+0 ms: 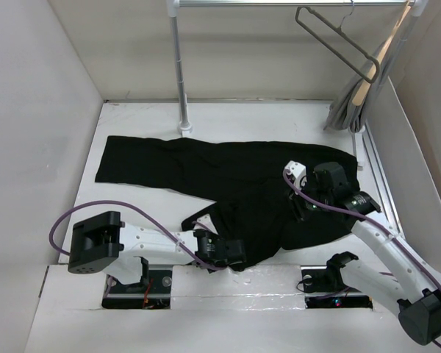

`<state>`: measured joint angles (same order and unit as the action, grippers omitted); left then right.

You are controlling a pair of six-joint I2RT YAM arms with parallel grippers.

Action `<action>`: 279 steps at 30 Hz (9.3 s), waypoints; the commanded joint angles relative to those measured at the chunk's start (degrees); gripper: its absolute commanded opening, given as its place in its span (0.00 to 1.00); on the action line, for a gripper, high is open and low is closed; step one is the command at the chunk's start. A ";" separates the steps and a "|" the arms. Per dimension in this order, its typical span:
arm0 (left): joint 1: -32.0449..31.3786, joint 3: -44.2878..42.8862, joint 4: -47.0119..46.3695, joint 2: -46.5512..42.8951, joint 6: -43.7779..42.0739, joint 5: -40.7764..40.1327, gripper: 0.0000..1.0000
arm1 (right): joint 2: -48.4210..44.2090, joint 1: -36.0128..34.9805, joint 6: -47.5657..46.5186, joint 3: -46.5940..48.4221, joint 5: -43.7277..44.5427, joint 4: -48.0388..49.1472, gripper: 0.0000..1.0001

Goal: Place the trousers on the hanger
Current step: Flatten out the trousers at the center of the board, then fold the trousers at the center of the board.

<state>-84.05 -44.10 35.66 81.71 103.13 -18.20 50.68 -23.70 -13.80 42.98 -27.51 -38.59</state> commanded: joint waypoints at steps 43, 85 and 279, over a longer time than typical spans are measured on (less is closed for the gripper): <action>16.64 -31.05 29.56 -60.16 -9.79 -63.72 0.00 | 4.52 -2.14 -1.49 2.63 -0.44 1.06 0.43; 22.18 -47.20 -154.75 22.16 -198.48 -79.10 0.36 | -1.19 13.07 8.35 2.38 5.02 1.41 0.00; 79.05 -27.22 -10.09 -18.86 -79.82 15.30 0.47 | 86.43 -24.82 27.51 68.54 -12.39 42.63 0.00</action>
<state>-3.14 -76.71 26.17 68.34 26.22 -3.22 134.98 -48.66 7.29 108.33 -36.23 -0.19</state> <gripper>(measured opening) 0.499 0.011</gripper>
